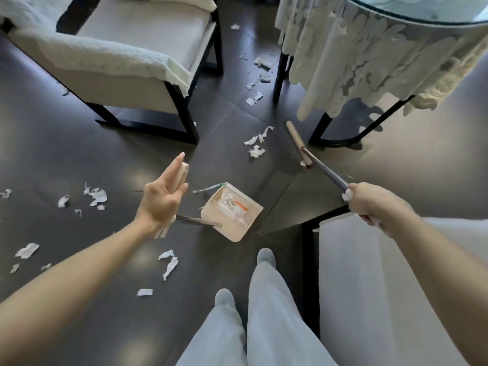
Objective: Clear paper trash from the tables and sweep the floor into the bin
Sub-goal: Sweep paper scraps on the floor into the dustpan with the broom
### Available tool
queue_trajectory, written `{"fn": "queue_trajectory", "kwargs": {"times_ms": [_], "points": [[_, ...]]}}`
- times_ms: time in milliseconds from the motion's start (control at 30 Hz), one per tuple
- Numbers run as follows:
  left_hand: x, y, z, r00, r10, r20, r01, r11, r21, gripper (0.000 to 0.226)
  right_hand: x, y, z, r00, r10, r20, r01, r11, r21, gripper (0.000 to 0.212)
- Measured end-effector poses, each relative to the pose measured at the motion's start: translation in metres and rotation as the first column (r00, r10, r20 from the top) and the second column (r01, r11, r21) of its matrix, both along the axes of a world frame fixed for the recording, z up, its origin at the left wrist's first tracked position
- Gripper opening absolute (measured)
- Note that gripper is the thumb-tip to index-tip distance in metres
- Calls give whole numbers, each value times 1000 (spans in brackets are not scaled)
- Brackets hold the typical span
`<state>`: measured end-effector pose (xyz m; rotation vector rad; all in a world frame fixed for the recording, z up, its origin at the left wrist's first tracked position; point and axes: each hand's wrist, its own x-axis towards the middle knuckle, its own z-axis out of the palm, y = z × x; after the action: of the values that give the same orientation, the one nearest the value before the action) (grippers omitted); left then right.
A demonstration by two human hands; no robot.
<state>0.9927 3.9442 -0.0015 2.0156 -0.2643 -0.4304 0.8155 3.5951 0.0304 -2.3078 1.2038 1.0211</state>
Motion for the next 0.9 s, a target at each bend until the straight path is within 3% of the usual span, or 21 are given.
{"fn": "queue_trajectory", "kwargs": {"times_ms": [100, 200, 333, 433, 500, 600, 733, 900], "points": [[8, -29, 0, 997, 63, 50, -63, 998, 9, 69, 30, -30, -29, 1000, 5, -29, -6, 1000, -25, 26], [15, -64, -3, 998, 59, 23, -59, 998, -27, 65, 48, -51, -49, 997, 16, -78, -18, 1000, -26, 37], [29, -110, -6, 1000, -5, 30, 6, 1000, -21, 66, 59, -59, -58, 980, 140, -143, -131, 989, 69, 46], [41, -139, -6, 996, -56, 72, 55, 998, 15, 67, 49, -63, -44, 989, 100, -104, -82, 982, 170, 47], [47, -158, -4, 991, -96, 95, 93, 995, 35, 66, 35, -73, -32, 995, -101, -25, 104, 954, 280, 45], [56, -185, -1, 983, -167, 69, 168, 986, -8, 68, 14, -92, -15, 870, -492, 2, 445, 787, 427, 48], [70, -218, 1, 963, -264, 60, 265, 964, -14, 73, -9, -98, 1, 799, -601, 17, 526, 713, 464, 58], [89, -249, -3, 927, -372, 49, 374, 926, -48, 73, -32, -102, 14, 731, -680, 54, 606, 684, 405, 43]]}}
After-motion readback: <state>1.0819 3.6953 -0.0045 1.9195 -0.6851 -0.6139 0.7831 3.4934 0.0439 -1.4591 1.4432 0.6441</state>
